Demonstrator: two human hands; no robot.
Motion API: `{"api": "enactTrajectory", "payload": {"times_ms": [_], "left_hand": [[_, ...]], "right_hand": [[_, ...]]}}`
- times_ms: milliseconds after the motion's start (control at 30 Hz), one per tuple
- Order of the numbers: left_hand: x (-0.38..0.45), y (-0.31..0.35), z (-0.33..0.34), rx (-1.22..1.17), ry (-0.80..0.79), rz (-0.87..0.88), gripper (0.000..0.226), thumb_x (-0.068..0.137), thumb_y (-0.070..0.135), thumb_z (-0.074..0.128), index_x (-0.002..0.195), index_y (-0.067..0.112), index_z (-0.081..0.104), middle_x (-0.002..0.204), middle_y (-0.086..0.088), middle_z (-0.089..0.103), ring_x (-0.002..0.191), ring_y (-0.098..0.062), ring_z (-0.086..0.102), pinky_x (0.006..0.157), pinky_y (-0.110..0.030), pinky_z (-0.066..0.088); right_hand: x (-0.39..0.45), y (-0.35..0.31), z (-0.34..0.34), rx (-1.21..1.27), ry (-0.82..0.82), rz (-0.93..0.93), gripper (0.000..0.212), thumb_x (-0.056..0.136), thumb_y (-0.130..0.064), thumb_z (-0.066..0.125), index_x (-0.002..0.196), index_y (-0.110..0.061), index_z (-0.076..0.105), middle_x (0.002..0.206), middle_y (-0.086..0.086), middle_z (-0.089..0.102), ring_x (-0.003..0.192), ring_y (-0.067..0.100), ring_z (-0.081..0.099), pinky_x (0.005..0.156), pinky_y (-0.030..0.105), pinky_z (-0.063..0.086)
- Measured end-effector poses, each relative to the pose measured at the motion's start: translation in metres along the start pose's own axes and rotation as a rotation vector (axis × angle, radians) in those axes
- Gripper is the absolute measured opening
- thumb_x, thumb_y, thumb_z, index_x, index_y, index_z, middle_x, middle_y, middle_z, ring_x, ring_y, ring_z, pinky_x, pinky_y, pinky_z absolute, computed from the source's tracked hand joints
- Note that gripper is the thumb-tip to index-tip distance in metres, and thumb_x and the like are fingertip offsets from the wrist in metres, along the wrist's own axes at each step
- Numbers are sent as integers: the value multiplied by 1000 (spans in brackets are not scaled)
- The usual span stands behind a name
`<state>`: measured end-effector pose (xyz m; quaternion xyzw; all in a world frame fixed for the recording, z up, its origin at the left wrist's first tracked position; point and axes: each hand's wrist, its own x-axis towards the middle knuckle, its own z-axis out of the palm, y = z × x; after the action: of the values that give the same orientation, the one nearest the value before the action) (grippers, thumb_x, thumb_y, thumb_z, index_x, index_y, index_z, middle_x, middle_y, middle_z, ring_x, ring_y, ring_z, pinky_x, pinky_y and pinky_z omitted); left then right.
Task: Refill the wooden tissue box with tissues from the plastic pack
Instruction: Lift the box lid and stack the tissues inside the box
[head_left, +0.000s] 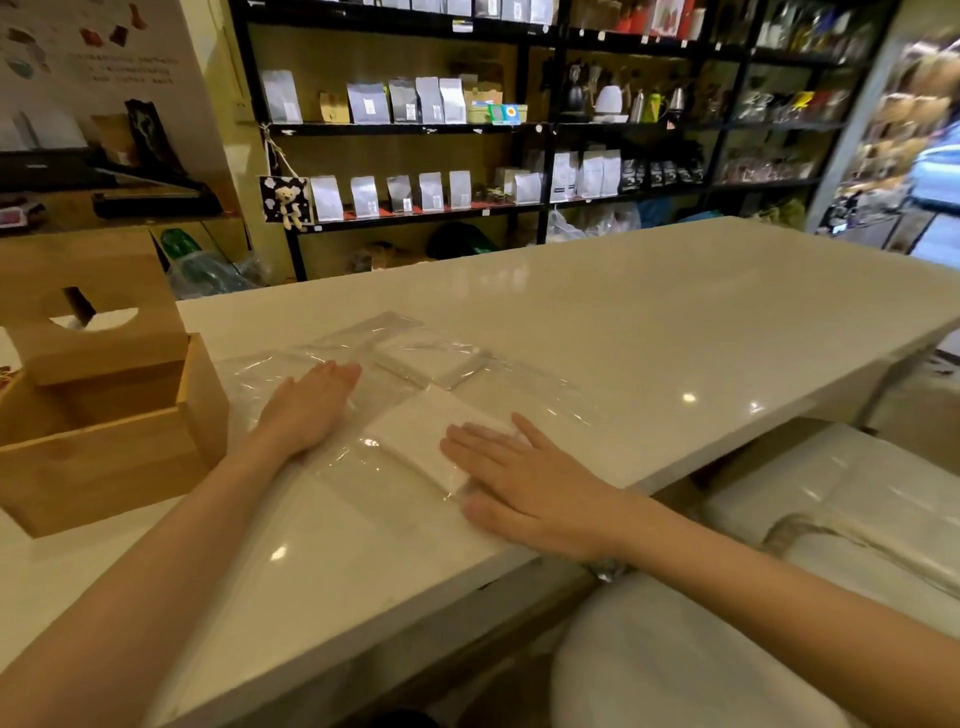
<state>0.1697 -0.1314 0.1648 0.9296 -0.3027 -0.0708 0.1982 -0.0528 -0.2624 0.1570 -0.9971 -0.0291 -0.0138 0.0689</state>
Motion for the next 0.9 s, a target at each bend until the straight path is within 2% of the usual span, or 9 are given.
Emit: {"api": "enactTrajectory", "payload": {"times_ms": [100,200,367,467,567,700,767,833,900], "left_hand": [[5,-6,2,78,6,54,41,96,11,21,136,11,29,148,-16,28,137,-28,26,112,-50,22],[7,-6,5,94,-5,100,43,98,18,23,141,14,28,154,-10,21,143,-23,16,115,-46,12],[9,-12,7,-1,50,180,50,97,37,29,143,17,28,156,-4,19,145,-18,13,116,-41,2],[6,-13,7,-39,67,209,49,97,35,32,142,16,32,155,-4,23,144,-17,14,116,-40,3],[2,-13,6,-81,82,232,47,96,32,34,141,16,34,154,-4,25,144,-18,17,116,-39,5],[-1,-14,5,-95,88,251,48,95,32,39,140,16,36,153,-6,27,143,-20,20,115,-37,9],[-3,-15,5,-101,86,240,50,94,33,42,140,17,36,153,-6,28,142,-22,24,115,-37,13],[-4,-18,3,-106,49,242,52,92,35,45,140,19,35,153,-5,29,140,-25,28,115,-38,17],[-8,-16,-2,-149,27,282,49,91,33,48,138,19,39,152,-3,31,137,-25,32,114,-38,21]], "right_hand": [[-33,0,-1,36,14,0,61,94,-50,23,148,-26,8,158,-9,4,143,0,-5,117,38,-12],[-59,1,2,33,61,-7,65,89,-48,32,147,-29,11,158,-9,9,143,1,-1,117,35,-13],[-74,5,19,-147,361,-19,54,78,-28,49,131,-21,42,135,1,56,128,10,40,112,44,27],[-76,8,21,-163,474,-36,44,78,-20,57,122,-21,50,122,0,66,115,14,57,103,42,29],[-83,9,16,-157,499,-35,41,80,-18,58,120,-22,51,118,-1,68,112,11,58,102,44,29],[-91,-2,-12,147,529,5,36,85,-20,48,120,-29,47,115,-13,64,106,-1,54,104,39,37],[-94,-11,-37,415,522,45,31,86,-28,48,116,-33,54,108,-27,61,98,-8,56,90,26,47],[-94,-14,-61,628,565,95,24,83,-32,53,105,-36,63,100,-27,66,95,-3,62,81,21,51],[-88,-10,-79,783,624,112,22,83,-21,59,99,-33,66,96,-19,71,95,3,66,81,19,53]]}}
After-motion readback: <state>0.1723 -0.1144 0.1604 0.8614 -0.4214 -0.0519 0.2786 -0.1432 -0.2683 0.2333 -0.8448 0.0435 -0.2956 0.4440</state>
